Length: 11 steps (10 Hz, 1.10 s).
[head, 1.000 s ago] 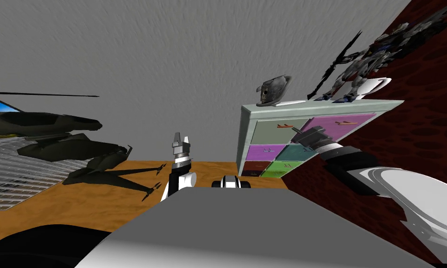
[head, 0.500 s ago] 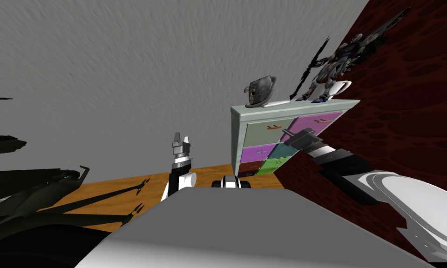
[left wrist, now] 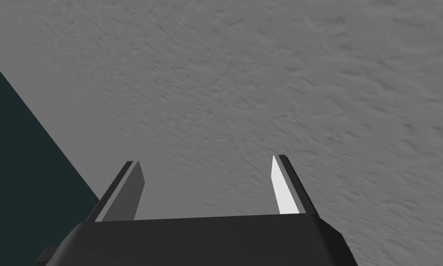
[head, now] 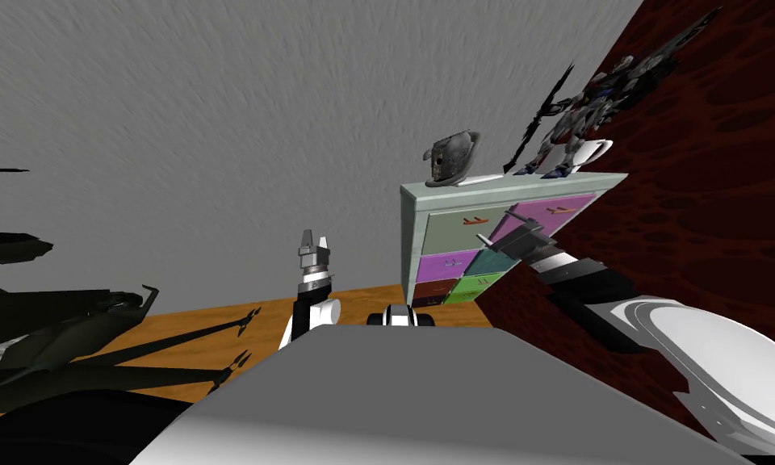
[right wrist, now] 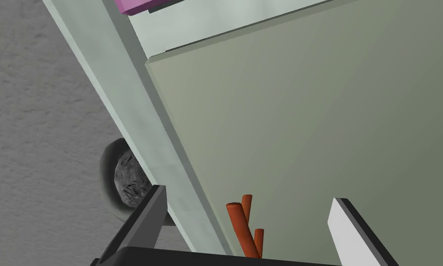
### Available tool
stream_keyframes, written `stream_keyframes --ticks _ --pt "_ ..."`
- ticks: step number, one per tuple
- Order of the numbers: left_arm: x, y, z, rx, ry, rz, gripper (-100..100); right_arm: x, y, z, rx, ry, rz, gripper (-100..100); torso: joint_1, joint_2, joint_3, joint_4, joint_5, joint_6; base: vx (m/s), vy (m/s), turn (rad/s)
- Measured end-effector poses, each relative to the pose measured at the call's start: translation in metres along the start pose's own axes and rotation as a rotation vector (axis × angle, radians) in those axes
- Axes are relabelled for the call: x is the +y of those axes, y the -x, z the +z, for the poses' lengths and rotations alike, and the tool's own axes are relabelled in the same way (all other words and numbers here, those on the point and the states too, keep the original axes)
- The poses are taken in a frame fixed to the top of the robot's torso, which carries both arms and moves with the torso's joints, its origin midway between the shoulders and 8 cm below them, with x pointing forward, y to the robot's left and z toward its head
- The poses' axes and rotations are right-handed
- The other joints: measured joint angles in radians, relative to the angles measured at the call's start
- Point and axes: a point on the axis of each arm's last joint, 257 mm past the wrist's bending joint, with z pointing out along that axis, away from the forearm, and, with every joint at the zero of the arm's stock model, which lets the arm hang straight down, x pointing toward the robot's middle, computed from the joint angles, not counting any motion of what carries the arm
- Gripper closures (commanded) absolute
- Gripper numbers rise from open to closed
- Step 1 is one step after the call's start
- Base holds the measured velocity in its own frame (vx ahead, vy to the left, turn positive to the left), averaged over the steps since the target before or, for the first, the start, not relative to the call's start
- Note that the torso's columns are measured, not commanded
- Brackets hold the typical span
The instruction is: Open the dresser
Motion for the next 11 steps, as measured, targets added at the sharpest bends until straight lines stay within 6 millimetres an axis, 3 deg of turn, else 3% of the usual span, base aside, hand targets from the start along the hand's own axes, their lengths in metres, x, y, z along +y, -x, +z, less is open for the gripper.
stream_keyframes --ticks 9,11 --pt "0.0 0.0 0.0 0.0 0.0 0.0 0 -0.007 0.012 0.005 0.018 -0.06 -0.184 -100 0.0 -0.001 -0.001 0.0 0.0 0.0 -0.027 -0.013 0.008" --pt "0.0 0.0 0.0 0.0 0.0 0.0 0 -0.038 -0.014 -0.002 0.099 -0.176 -0.077 -100 -0.003 0.004 0.003 0.001 -0.001 0.0 -0.104 -0.064 -0.041"
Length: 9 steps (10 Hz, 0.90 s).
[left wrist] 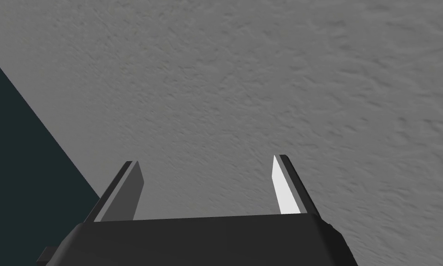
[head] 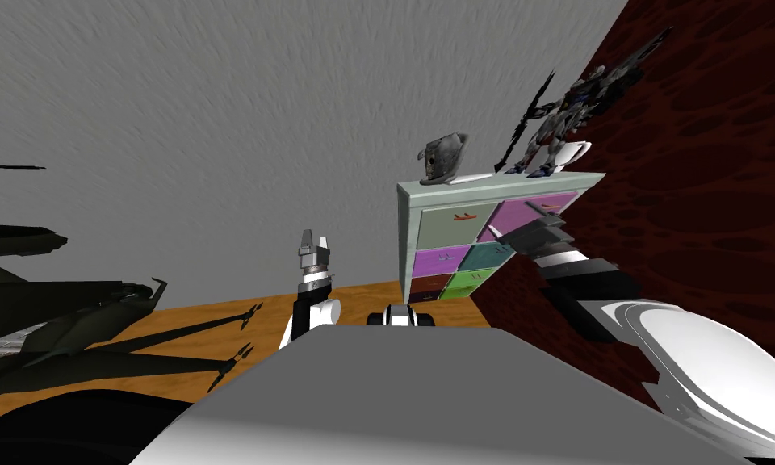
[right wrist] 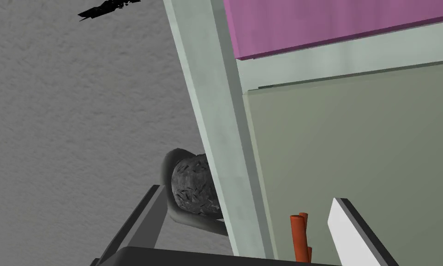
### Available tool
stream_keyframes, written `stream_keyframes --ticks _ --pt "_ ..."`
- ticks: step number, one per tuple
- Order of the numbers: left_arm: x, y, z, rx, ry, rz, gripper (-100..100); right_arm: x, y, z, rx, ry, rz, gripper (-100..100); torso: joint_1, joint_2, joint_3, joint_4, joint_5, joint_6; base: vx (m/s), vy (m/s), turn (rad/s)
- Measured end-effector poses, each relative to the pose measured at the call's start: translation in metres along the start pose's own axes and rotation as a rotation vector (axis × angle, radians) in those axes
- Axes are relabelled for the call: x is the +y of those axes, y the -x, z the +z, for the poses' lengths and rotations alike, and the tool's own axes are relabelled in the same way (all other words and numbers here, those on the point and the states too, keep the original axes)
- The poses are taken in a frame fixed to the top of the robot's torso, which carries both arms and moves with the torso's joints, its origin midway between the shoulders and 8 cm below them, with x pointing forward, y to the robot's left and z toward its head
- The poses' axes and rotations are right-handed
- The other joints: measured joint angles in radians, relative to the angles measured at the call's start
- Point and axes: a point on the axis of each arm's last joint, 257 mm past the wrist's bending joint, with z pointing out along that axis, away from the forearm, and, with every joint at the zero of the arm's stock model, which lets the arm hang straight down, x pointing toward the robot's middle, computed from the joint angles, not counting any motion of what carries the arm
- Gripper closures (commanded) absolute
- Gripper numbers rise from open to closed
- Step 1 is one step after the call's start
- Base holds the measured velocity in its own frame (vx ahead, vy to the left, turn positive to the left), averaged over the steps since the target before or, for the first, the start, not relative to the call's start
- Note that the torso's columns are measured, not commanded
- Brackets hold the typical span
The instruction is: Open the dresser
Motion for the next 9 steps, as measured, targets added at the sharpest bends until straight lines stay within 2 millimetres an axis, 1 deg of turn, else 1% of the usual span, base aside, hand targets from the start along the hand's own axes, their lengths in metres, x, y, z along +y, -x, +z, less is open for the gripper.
stream_keyframes --ticks 2,3,4,6,8,9 --pt "0.0 0.0 0.0 0.0 0.0 0.0 0 -0.021 -0.027 0.013 0.037 -0.071 0.091 -100 0.005 -0.009 -0.006 -0.003 0.002 0.0 -0.015 -0.015 0.009" --pt "0.0 0.0 0.0 0.0 0.0 0.0 0 -0.025 -0.037 0.017 0.042 -0.094 0.145 -100 0.006 -0.01 -0.006 -0.003 0.002 0.0 0.014 0.005 -0.002" --pt "0.0 0.0 0.0 0.0 0.0 0.0 0 -0.028 -0.043 0.022 0.043 -0.111 0.194 -100 0.005 -0.008 -0.006 -0.003 0.002 0.0 0.015 0.01 0.003" --pt "0.0 0.0 0.0 0.0 0.0 0.0 0 -0.024 -0.061 0.024 0.07 -0.117 0.274 -100 0.003 -0.004 -0.003 -0.001 0.001 0.0 0.005 0.004 0.0" --pt "0.0 0.0 0.0 0.0 0.0 0.0 0 -0.023 -0.065 0.024 0.069 -0.124 0.33 -100 0.003 -0.003 -0.002 -0.001 0.001 0.0 0.024 0.01 -0.012" --pt "0.0 0.0 0.0 0.0 0.0 0.0 0 -0.028 -0.066 0.024 0.066 -0.122 0.329 -100 0.004 -0.006 -0.004 -0.002 0.001 0.0 0.1 0.044 -0.031"
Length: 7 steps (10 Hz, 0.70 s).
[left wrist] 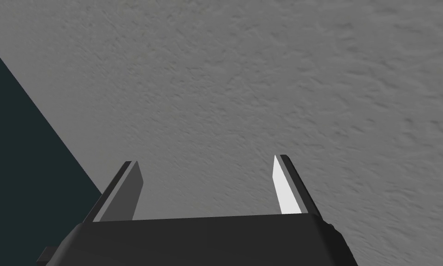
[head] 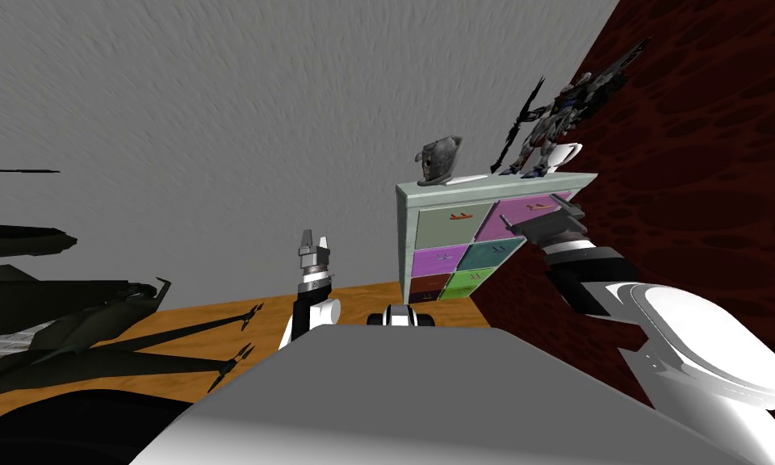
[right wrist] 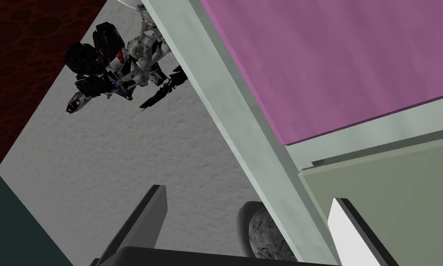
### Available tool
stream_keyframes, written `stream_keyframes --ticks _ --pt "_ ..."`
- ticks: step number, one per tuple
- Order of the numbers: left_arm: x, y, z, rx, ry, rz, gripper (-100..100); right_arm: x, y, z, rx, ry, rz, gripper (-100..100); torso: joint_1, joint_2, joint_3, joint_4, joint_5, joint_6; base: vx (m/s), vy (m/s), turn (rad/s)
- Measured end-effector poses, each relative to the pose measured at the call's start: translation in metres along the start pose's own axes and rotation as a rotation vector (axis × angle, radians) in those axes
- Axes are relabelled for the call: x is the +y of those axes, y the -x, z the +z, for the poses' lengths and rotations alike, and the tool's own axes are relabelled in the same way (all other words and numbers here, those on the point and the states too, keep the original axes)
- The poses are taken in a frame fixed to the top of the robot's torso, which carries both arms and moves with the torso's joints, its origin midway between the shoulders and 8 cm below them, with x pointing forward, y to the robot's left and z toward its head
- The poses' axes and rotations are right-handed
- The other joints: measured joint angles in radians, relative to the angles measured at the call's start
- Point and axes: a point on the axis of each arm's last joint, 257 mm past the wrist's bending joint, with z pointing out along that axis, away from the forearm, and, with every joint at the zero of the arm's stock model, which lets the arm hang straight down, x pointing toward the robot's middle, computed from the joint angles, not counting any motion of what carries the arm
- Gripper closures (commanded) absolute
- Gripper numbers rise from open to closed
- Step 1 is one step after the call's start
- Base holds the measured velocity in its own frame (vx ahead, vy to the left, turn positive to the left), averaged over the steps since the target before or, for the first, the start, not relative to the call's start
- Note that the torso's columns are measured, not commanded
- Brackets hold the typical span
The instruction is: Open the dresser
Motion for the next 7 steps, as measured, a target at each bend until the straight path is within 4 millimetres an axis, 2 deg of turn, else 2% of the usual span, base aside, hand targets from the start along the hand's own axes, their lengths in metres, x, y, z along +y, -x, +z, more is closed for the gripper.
stream_keyframes --ticks 2,3,6,7 --pt "0.0 0.0 0.0 0.0 0.0 0.0 0 -0.012 -0.001 0.003 -0.003 0.002 0.0 -100 0.001 -0.003 -0.002 -0.001 0.0 0.0 0.088 0.034 -0.016" --pt "0.0 0.0 0.0 0.0 0.0 0.0 0 -0.013 -0.001 0.003 -0.003 0.001 0.002 100 -0.002 0.002 0.001 0.0 -0.001 0.0 -0.033 -0.014 0.024" --pt "0.0 0.0 0.0 0.0 0.0 0.0 0 -0.001 -0.001 0.0 0.002 -0.002 0.003 100 -0.003 0.006 0.004 0.002 -0.001 0.0 -0.07 -0.035 0.02" --pt "0.0 0.0 0.0 0.0 0.0 0.0 0 -0.001 -0.001 0.0 0.001 -0.001 0.001 -100 0.0 0.0 0.0 0.0 0.0 0.0 -0.011 0.008 0.038"
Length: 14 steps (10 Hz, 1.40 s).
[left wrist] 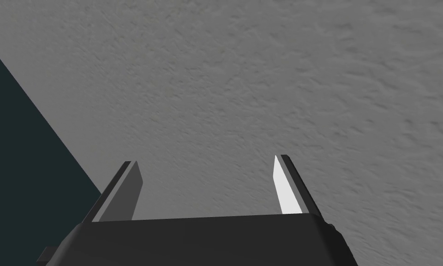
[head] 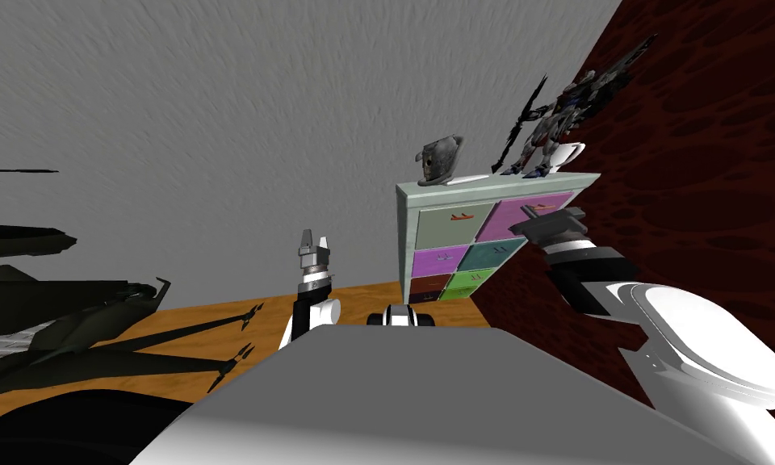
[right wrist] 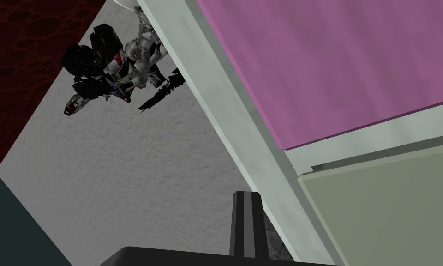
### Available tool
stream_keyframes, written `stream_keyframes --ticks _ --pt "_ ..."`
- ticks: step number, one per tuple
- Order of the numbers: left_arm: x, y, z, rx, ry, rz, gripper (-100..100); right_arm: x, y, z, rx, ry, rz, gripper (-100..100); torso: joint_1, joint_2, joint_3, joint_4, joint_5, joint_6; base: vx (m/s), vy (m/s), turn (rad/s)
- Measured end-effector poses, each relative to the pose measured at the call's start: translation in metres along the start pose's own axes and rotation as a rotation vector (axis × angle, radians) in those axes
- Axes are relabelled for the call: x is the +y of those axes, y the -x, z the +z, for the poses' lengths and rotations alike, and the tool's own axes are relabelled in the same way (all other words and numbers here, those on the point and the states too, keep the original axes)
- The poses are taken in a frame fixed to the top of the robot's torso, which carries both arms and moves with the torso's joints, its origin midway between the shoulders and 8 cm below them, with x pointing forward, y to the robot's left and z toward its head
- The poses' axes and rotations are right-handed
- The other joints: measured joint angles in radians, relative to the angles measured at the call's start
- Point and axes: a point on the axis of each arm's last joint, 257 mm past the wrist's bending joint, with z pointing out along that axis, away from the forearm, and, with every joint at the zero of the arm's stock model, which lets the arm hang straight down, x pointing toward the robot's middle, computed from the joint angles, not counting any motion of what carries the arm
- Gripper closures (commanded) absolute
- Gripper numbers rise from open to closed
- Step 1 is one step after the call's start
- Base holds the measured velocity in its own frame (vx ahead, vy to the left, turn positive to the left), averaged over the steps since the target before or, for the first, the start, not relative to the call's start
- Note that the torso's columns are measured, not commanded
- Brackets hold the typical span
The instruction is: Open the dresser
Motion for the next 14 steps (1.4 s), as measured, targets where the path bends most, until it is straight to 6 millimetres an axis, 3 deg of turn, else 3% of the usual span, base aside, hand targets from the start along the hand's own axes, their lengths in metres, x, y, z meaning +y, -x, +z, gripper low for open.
stream_keyframes --ticks 14 --pt "0.0 0.0 0.0 0.0 0.0 0.0 0 0.063 0.045 -0.025 -0.111 0.206 -0.432 -100 -0.002 0.001 0.001 0.0 -0.001 0.0 0.009 0.024 0.029"
